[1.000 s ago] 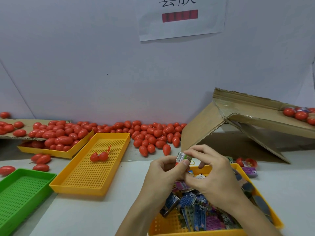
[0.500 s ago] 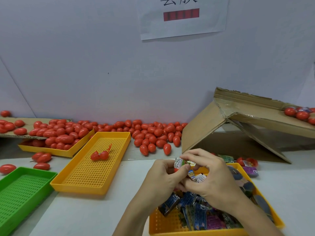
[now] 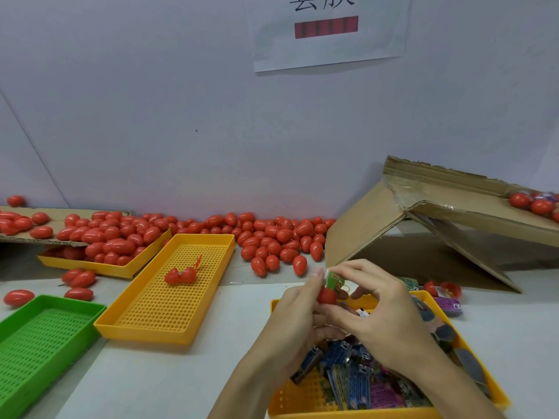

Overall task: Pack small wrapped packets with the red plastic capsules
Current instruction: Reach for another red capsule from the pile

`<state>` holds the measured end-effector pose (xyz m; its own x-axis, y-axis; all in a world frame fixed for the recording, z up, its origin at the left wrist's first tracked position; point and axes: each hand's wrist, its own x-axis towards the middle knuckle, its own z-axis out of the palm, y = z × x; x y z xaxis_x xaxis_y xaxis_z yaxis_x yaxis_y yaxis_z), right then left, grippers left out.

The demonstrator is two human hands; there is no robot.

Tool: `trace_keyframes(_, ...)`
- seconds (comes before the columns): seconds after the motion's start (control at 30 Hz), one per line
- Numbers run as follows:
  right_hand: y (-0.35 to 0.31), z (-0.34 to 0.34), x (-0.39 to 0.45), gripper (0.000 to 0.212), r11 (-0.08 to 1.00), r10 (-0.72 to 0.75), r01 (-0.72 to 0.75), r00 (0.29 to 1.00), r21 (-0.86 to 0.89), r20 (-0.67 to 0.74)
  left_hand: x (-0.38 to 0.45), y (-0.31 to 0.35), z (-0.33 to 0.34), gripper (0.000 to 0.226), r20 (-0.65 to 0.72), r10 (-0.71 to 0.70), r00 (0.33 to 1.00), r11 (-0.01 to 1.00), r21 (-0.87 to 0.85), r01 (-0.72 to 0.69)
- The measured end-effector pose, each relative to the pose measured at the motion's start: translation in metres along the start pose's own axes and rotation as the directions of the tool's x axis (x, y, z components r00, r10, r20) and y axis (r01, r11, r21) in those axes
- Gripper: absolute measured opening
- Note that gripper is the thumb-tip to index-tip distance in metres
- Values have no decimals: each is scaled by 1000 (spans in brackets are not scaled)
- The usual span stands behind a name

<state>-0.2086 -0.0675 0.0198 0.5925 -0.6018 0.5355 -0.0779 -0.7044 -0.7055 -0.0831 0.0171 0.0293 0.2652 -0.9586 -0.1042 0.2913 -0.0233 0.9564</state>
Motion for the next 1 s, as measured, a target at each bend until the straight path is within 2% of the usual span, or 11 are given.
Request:
trace_keyframes(0.07,-2,-1,1,40,998,17,-16,1000,60,-16,3,-1,1,55,-27,-48,998,996,-80,46)
trace_keyframes(0.17,-3,-2,1,36,993,41,-41,999,113,-1,3,-3,2,51,-29,-50,998,993,-111,46)
trace_keyframes(0.27,1,-4,0,45,993,70,-71,997,100,10,2,-4,2,53,-8,-46,999,997,-59,46)
trace_keyframes(0.4,0,-4,1,40,989,78,-79,997,128,11,4,-6,0,57,-4,-34,999,999,7,34)
trace_keyframes(0.5,-1,-1,0,36,987,77,-78,997,142,16,5,-7,1,52,-24,16,1000,999,-27,-17)
trace_keyframes(0.8,4,1,-1,42,998,62,-62,998,31,-7,4,-10,4,45,-18,88,996,988,125,-86)
trace_keyframes(1.0,5,3,-2,46,995,92,-90,994,51,-50,6,-14,8,43,-65,168,984,980,119,-160)
